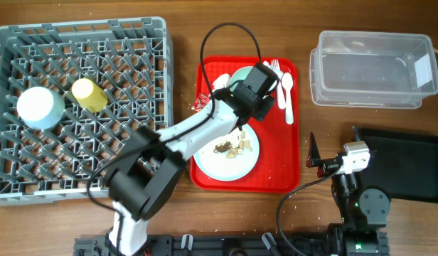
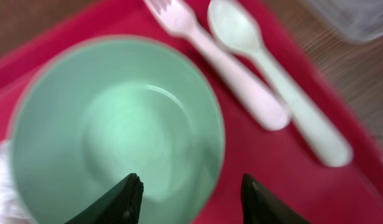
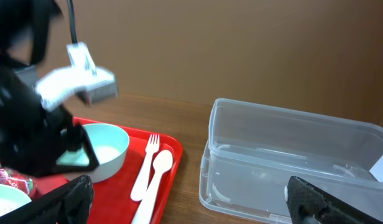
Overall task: Sort waste into correct bins and load items into the dishwasher rack
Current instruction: 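Grasp the mint-green bowl with the left gripper and lift it, then carry the mint-green bowl to the rack and place it beside the blue bowl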
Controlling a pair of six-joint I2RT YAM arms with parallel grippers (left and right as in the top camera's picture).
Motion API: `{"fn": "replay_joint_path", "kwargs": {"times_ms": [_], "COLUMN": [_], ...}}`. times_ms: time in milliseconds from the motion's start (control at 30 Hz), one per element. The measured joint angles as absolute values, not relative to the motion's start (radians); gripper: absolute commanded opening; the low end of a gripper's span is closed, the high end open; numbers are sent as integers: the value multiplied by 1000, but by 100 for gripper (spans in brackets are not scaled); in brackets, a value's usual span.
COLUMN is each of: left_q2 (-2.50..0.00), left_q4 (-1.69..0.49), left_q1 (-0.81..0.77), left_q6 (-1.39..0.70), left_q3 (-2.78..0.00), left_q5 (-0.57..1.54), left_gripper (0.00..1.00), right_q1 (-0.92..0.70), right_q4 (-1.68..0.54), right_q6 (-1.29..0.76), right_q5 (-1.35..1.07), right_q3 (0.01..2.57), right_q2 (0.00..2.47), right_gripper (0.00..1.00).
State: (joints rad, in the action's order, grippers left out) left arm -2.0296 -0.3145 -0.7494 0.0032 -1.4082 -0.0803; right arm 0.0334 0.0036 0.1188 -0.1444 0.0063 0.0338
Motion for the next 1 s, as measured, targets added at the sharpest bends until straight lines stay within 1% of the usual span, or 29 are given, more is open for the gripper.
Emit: {"fn": "replay_joint_path", "kwargs": {"times_ms": [100,233,267,333,367,533,633,667,733,800,900,1000], "left_q2": [-2064,-2064,-2064,-2064,-2064,-2050,-1926,-1828,-1642,-1501,-1328,-1319], "left_q4": [-308,-302,-306,-310,-310,-316,-330,-332,-335,-365,-405,-415], "left_q1": [-747,-748,-748,-748,-748,-748,-739,-722,-651,-542,-204,87], "left_q6": [3,4,12,6,-2,-38,-114,-154,-228,-303,-420,-511], "left_q3": [-1406,-1406,-1406,-1406,-1406,-1406,-1398,-1398,-1401,-1404,-1411,-1411], "left_q5": [-59,-31,-28,-28,-27,-26,-19,-13,9,64,291,530], "left_gripper": [49,24,21,6,4,4,4,4,4,4,4,4], "right_q1": [33,33,33,33,33,33,33,33,33,33,33,33], "right_q4": [4,4,4,4,4,4,4,4,4,4,4,4], "right_q6": [119,119,119,119,119,119,118,119,119,118,119,119], "right_q5": [-144,-144,-144,-144,-144,-144,-144,-144,-144,-144,-144,-144], "right_q3": [6,6,6,6,6,6,6,6,6,6,6,6], "right_q2": [34,34,34,34,34,34,34,33,33,34,34,34], "right_gripper": [100,100,100,100,100,100,100,100,100,100,100,100]}}
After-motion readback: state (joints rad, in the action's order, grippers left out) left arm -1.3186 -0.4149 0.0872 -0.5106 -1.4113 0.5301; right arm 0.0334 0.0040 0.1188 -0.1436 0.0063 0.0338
